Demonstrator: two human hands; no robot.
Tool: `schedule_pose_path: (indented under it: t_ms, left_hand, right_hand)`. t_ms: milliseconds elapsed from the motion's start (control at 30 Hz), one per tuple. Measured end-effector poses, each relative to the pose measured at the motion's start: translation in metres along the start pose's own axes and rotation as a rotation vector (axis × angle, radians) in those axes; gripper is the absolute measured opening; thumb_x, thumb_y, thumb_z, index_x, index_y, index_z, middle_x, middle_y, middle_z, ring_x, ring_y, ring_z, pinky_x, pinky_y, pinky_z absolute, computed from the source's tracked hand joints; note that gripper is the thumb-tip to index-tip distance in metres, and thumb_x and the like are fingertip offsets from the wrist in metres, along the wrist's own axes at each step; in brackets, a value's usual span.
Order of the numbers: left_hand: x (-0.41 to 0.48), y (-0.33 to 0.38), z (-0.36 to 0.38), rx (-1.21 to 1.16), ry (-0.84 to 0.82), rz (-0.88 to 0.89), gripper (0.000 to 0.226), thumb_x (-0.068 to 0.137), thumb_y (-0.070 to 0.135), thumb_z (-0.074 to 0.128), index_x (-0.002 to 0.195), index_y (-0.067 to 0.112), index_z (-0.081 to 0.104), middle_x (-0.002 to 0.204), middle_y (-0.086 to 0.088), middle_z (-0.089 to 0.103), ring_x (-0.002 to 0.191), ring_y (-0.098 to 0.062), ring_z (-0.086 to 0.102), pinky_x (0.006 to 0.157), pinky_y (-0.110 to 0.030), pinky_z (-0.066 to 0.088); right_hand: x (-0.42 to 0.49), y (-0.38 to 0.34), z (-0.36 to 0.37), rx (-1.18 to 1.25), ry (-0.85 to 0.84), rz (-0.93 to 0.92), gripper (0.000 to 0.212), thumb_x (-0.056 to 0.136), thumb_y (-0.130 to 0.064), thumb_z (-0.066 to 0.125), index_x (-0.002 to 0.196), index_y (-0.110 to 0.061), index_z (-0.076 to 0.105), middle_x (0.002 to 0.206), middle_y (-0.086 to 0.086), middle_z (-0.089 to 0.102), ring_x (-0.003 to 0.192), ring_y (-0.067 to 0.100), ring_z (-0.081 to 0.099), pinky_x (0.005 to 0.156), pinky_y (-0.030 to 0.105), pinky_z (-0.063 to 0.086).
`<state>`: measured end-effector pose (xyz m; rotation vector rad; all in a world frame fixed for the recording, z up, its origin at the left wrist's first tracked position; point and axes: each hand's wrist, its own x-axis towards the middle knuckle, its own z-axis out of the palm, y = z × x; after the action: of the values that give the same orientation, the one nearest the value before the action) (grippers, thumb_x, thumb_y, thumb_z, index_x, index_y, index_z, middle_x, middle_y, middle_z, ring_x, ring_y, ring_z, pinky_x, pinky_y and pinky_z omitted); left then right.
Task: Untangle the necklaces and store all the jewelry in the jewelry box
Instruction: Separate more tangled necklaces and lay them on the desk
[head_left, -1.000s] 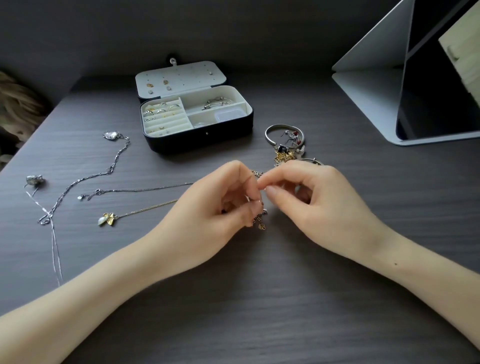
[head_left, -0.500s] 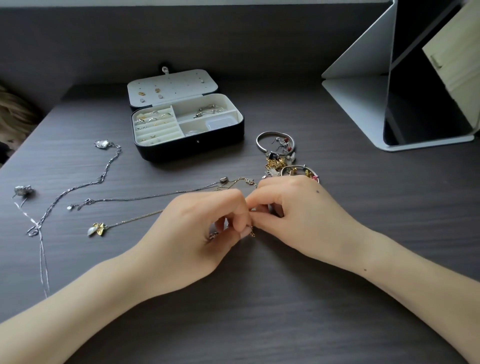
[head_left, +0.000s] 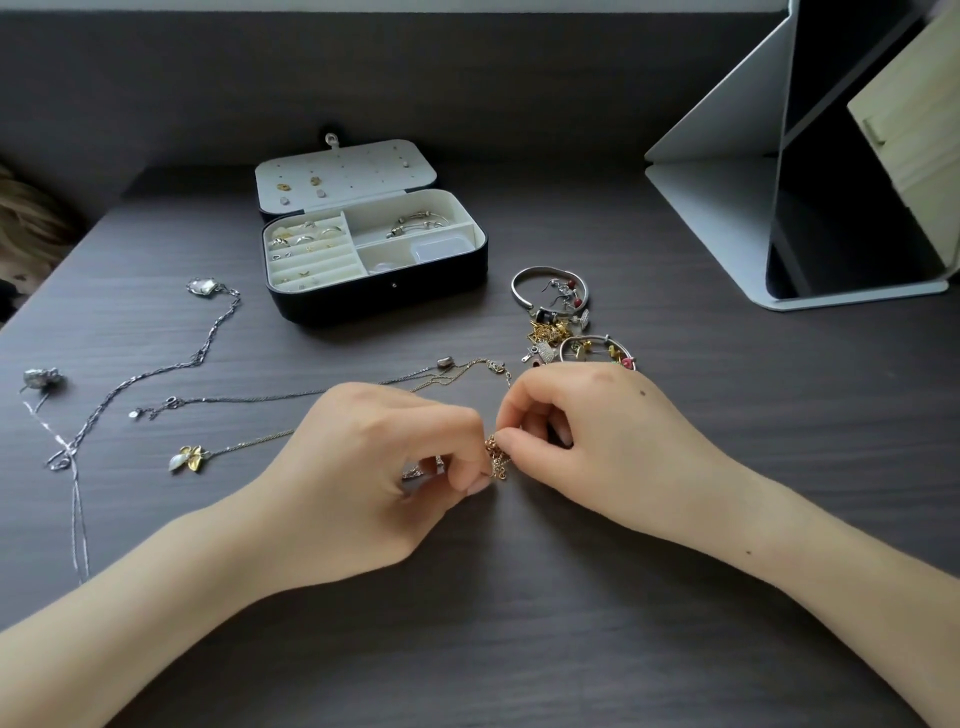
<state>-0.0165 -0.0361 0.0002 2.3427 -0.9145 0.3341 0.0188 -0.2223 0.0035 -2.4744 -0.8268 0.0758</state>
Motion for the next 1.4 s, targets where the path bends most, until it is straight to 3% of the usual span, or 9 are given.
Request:
schedule_pose_path:
  t_ms: [233,467,667,833,967,1067,1200,1300,1400]
  left_hand:
    - [-0.001,-0.002,0.000,0.006,-0.005,0.019,0.034,0.071,0.005,0.069,0.072,0.028,0.044,0.070,0.014,0.067,0.060,-0.001,0.058,0.056,-0.027,0.047]
    - [0.000,-0.003,0.001,0.034,-0.011,0.055,0.035,0.072,0.004,0.069,0.074,0.028,0.043,0.069,0.011,0.066,0.060,-0.012,0.060,0.054,-0.030,0.047]
    - [-0.001,-0.003,0.000,0.006,-0.014,0.065,0.026,0.080,0.012,0.063,0.073,0.027,0.044,0.071,0.012,0.067,0.061,-0.012,0.061,0.053,-0.029,0.047]
    - [0.000,-0.003,0.000,0.009,-0.013,0.048,0.034,0.074,0.005,0.069,0.073,0.028,0.044,0.071,0.013,0.067,0.061,-0.008,0.059,0.054,-0.029,0.047]
    - [-0.001,-0.001,0.000,0.003,-0.025,0.041,0.034,0.072,0.005,0.069,0.073,0.027,0.044,0.070,0.012,0.067,0.060,-0.008,0.057,0.055,-0.029,0.047]
    - [-0.001,-0.001,-0.001,-0.020,-0.030,0.018,0.029,0.074,0.007,0.066,0.073,0.027,0.045,0.069,0.011,0.066,0.059,-0.009,0.059,0.054,-0.030,0.047]
    - [-0.001,0.000,0.000,-0.075,-0.015,-0.041,0.027,0.076,0.008,0.064,0.072,0.027,0.045,0.073,0.012,0.067,0.059,-0.010,0.058,0.054,-0.029,0.048]
    - [0.000,0.003,0.000,-0.229,0.023,-0.121,0.033,0.074,0.001,0.068,0.069,0.025,0.046,0.074,0.010,0.067,0.061,-0.009,0.058,0.059,-0.022,0.048]
    - [0.002,0.004,0.001,-0.544,0.084,-0.308,0.025,0.075,0.009,0.070,0.068,0.017,0.047,0.074,0.003,0.067,0.057,-0.012,0.062,0.058,-0.020,0.048]
  right_hand:
    - [-0.002,0.008,-0.002,0.097,0.041,-0.080,0.008,0.085,-0.022,0.064,0.090,-0.027,0.068,0.060,-0.014,0.050,0.061,0.003,0.047,0.057,0.017,0.033]
    - [-0.001,0.009,-0.002,0.113,0.054,-0.142,0.024,0.082,-0.034,0.056,0.095,-0.026,0.075,0.068,-0.013,0.053,0.060,-0.004,0.044,0.060,0.014,0.033]
    - [-0.001,0.007,0.003,-0.032,0.043,-0.250,0.027,0.082,-0.038,0.047,0.089,-0.034,0.073,0.067,-0.016,0.035,0.063,0.001,0.029,0.050,0.029,0.039]
    - [-0.001,0.005,0.002,-0.022,0.049,-0.227,0.018,0.079,-0.037,0.054,0.081,-0.026,0.067,0.063,-0.017,0.039,0.058,0.000,0.034,0.056,0.024,0.032]
    - [-0.001,0.005,-0.006,0.243,0.005,-0.107,0.003,0.079,-0.026,0.068,0.080,-0.024,0.068,0.067,-0.007,0.058,0.061,0.007,0.047,0.058,0.020,0.037]
    - [-0.001,0.003,-0.017,0.531,0.013,-0.003,0.007,0.078,-0.012,0.074,0.076,-0.018,0.072,0.070,0.002,0.065,0.064,0.018,0.054,0.062,0.028,0.044]
    - [-0.001,0.002,-0.021,0.761,0.021,0.118,0.004,0.080,-0.011,0.070,0.077,-0.013,0.068,0.076,0.005,0.071,0.069,0.009,0.061,0.062,0.022,0.050]
    - [-0.003,0.002,-0.023,0.854,0.004,0.175,0.005,0.088,-0.008,0.060,0.082,-0.008,0.061,0.081,0.010,0.072,0.074,0.015,0.065,0.064,0.028,0.052]
    - [-0.005,0.002,-0.027,0.875,0.017,0.183,0.009,0.091,-0.005,0.055,0.082,-0.007,0.057,0.075,0.010,0.071,0.067,0.015,0.063,0.060,0.028,0.052]
